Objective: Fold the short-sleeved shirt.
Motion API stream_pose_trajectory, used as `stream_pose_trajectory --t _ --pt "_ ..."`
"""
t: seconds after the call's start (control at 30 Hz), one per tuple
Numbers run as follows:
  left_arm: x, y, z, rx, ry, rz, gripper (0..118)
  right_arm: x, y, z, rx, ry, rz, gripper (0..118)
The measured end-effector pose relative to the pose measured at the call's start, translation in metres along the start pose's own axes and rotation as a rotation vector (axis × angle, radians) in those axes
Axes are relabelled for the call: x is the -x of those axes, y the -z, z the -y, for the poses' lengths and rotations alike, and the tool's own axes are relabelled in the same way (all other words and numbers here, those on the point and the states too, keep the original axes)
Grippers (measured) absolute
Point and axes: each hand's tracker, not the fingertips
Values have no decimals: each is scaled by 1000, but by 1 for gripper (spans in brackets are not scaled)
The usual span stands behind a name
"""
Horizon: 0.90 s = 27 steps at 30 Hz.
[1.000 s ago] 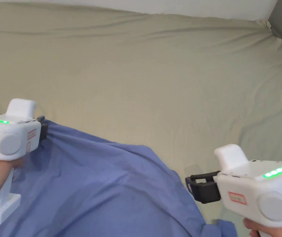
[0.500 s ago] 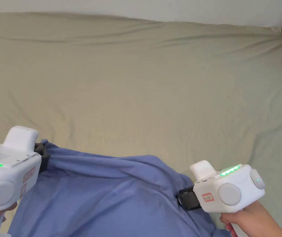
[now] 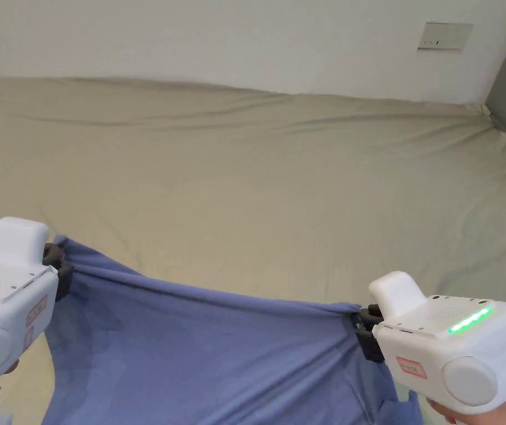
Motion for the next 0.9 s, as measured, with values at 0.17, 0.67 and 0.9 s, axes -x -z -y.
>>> stream_pose_trajectory --t 0.17,0.67,0.9 --pt "12 -69 -41 -196 -1 -70 2 -5 -92 -26 -209 -60 125 4" --pt "34 -213 -144 -548 -93 -180 2 -5 -275 -89 -547 -211 333 4" --pt "34 -235 -180 -613 -72 -198 2 -3 -302 -112 -591 -294 446 4"
